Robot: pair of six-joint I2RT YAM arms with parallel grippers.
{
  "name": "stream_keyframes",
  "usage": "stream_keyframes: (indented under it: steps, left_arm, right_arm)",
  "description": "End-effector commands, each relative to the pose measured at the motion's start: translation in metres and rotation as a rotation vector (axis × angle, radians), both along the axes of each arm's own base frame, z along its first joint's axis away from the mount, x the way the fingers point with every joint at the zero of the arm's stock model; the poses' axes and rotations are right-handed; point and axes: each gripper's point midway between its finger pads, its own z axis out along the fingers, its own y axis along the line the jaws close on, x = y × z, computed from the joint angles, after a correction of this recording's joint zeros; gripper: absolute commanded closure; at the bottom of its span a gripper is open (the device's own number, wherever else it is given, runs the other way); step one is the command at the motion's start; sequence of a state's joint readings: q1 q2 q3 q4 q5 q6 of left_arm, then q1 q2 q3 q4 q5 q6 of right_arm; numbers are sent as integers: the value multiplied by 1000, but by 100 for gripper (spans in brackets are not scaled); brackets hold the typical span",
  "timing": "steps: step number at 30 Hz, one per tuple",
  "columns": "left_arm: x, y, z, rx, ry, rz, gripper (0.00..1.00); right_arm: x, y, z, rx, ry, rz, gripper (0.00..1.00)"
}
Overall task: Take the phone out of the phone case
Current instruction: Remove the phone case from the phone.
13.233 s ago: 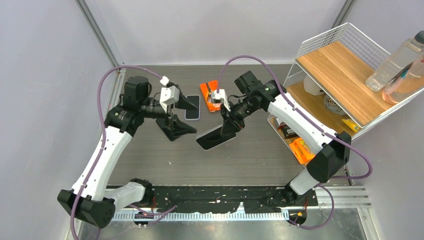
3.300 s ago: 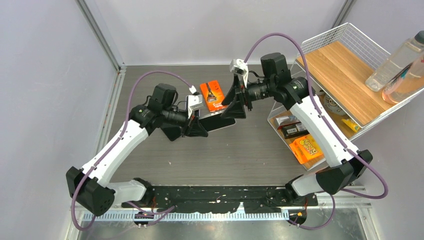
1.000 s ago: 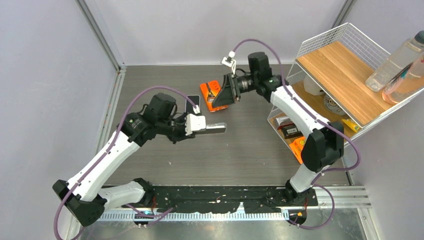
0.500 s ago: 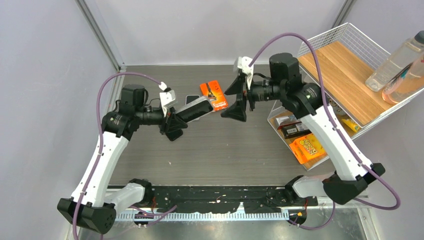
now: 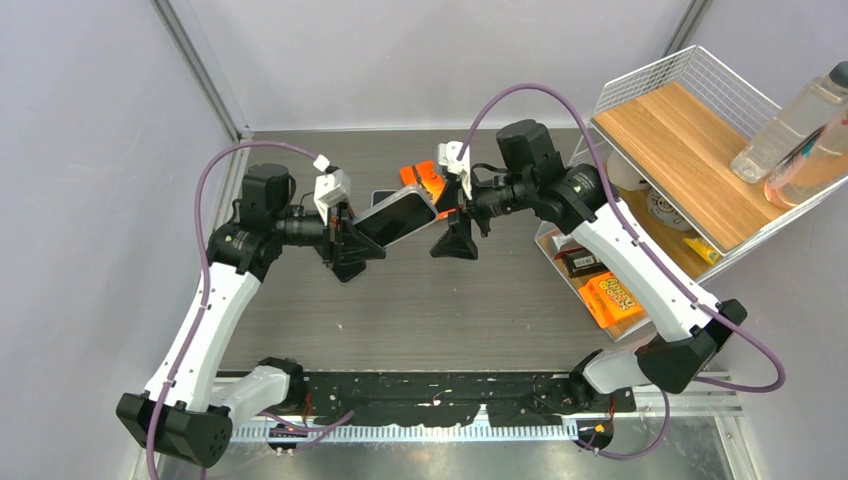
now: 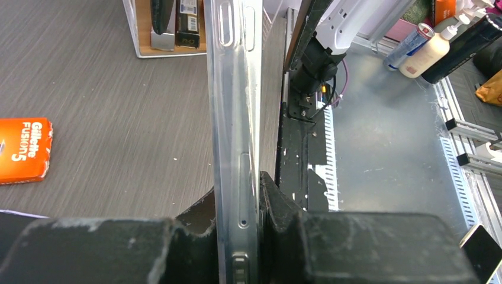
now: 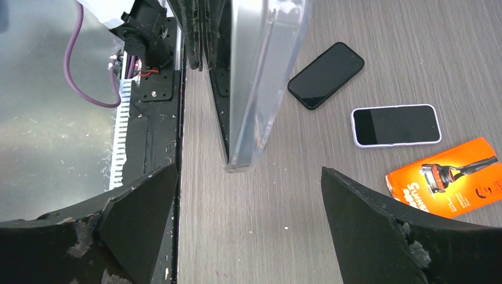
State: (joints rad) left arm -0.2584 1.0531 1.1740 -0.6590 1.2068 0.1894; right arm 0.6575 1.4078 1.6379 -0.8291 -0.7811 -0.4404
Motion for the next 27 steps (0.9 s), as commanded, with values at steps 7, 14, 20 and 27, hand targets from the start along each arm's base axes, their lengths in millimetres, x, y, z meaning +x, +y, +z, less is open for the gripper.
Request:
stream_keyframes:
  steps: [7, 14, 20, 27]
  left_arm:
    - [-12, -1, 14, -60, -88, -64, 100]
    - [-17, -1, 9, -60, -94, -74, 100]
    - [-20, -3, 7, -59, -89, -88, 100]
    - [-24, -5, 10, -81, -92, -124, 100]
  right_arm:
    - [-4, 10, 22, 59, 3, 48, 3]
    - [-4, 15, 22, 67, 33, 68, 13]
    - [-7, 17, 20, 65, 58, 95, 35]
    - [-17, 13, 18, 57, 37, 153, 87]
